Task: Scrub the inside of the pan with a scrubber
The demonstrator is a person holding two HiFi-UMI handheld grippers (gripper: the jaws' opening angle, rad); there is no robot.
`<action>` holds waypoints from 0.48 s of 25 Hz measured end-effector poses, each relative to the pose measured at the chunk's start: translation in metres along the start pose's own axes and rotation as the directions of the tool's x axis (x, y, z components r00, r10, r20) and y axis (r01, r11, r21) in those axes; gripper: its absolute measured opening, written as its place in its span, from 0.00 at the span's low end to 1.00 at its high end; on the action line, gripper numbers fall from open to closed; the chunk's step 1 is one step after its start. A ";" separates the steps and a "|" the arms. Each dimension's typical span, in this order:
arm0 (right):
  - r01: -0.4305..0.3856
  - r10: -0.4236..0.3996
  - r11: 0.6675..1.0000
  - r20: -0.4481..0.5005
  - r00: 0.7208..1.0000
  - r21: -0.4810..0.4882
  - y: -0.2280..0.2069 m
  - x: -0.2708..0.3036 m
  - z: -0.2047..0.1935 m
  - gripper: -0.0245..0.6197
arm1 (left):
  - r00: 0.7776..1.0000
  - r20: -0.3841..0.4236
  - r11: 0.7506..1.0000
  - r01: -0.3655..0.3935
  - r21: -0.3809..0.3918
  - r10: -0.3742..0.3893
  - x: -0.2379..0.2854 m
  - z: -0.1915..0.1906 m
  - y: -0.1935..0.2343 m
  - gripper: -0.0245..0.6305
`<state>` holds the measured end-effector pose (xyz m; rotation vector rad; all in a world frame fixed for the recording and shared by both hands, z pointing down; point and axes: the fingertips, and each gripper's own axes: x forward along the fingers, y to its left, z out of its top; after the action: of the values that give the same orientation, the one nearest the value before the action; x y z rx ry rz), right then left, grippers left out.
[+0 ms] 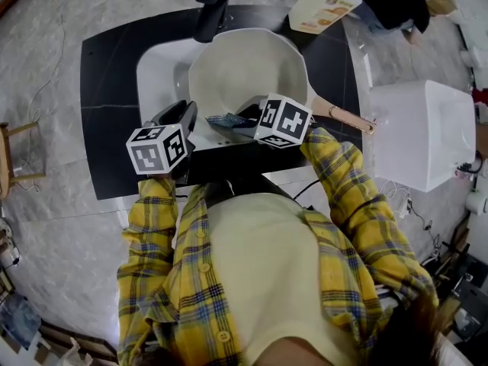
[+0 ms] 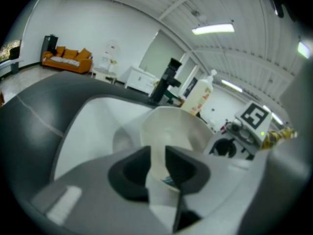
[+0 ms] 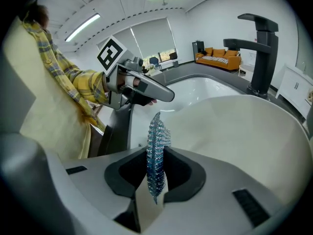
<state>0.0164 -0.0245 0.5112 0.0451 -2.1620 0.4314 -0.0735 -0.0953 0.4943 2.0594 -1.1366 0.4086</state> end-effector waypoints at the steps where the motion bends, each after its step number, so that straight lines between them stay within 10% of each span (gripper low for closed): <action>1: -0.010 0.010 1.000 -0.009 1.000 -0.004 0.001 -0.001 -0.001 0.17 | 1.000 -0.001 1.000 0.002 0.002 -0.002 0.000 0.000 -0.001 0.18; 12: -0.129 0.118 0.990 -0.161 0.980 -0.061 0.015 -0.018 -0.019 0.17 | 1.000 0.006 1.000 0.016 0.011 -0.016 -0.003 -0.002 -0.007 0.18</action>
<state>0.0388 -0.0070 0.5024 -0.1591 -2.0289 0.4147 -0.0696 -0.0892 0.4910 2.0793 -1.1230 0.4017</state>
